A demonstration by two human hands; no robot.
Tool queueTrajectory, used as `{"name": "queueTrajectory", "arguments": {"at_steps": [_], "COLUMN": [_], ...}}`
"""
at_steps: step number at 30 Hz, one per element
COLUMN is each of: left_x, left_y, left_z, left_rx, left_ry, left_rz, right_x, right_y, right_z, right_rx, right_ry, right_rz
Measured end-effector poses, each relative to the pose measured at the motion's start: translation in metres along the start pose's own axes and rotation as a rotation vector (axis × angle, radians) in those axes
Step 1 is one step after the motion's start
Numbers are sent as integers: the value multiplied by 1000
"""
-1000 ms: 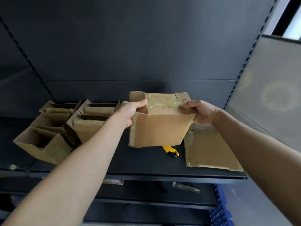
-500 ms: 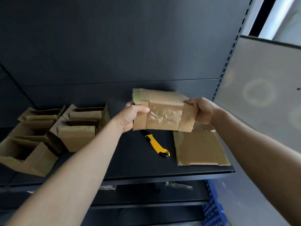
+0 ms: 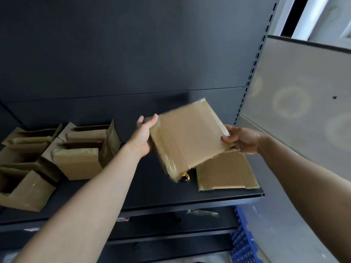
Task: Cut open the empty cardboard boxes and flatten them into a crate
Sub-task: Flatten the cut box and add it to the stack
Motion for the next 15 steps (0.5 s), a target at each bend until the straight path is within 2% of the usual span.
{"name": "queueTrajectory", "arguments": {"at_steps": [3, 7, 9, 12, 15], "left_x": [-11, -21, -26, -35, -44], "left_y": [-9, -5, -5, -7, -10], "left_z": [0, 20, 27, 40, 53], "left_rx": [124, 163, 111, -67, -106], "left_ry": [-131, -181, -245, -162, -124], "left_rz": [-82, -192, -239, -319, -275], "right_x": [8, 26, 33, 39, 46], "right_y": [6, 10, 14, 25, 35], "right_z": [-5, -12, -20, -33, -47], "right_rx": [25, 102, 137, 178, 181], "right_ry": [67, 79, 69, 39, 39], "right_rz": [21, 5, -1, -13, 31]}}
Point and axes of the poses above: each hand's wrist, its own y-axis away from the middle knuckle, its own z-axis out of the palm, x = y × z, the point moved 1 cm from there along -y, towards the middle knuckle, and after that the axes turned 4 degrees about x, right-handed, at the moved point
